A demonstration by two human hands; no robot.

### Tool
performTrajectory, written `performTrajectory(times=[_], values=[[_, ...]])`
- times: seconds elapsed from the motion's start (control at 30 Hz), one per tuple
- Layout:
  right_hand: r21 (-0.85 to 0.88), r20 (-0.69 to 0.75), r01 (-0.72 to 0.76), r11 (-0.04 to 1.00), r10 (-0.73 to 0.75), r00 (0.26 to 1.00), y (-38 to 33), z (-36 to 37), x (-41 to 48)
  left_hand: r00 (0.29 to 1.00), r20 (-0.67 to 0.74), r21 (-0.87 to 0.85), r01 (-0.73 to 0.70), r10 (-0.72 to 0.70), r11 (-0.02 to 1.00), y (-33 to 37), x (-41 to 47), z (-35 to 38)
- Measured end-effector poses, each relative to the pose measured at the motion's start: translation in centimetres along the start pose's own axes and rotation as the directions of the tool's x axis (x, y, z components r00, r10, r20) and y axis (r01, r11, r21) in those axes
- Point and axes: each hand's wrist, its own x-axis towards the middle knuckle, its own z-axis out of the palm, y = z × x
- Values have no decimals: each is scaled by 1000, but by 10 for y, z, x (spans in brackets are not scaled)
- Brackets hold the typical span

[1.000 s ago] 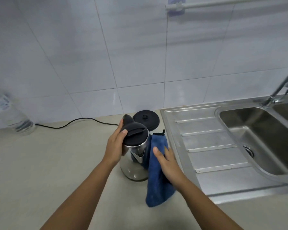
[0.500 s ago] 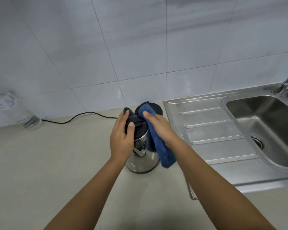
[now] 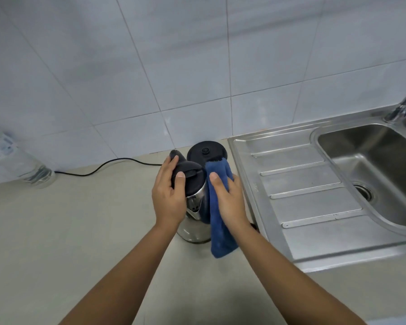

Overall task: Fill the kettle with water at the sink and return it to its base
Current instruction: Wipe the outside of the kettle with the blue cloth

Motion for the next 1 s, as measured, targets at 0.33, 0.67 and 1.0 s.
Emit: performTrajectory(times=[0.33, 0.67, 1.0], values=[[4, -220, 18, 1000, -17, 975, 9, 12, -30, 994, 83, -21, -63, 64, 998, -5, -2, -12], [-58, -263, -71, 996, 53, 963, 40, 24, -77, 997, 41, -2, -60, 60, 998, -8, -3, -7], [-358, -75, -125, 925, 105, 992, -61, -57, 7, 994, 16, -56, 111, -110, 992, 11, -7, 9]])
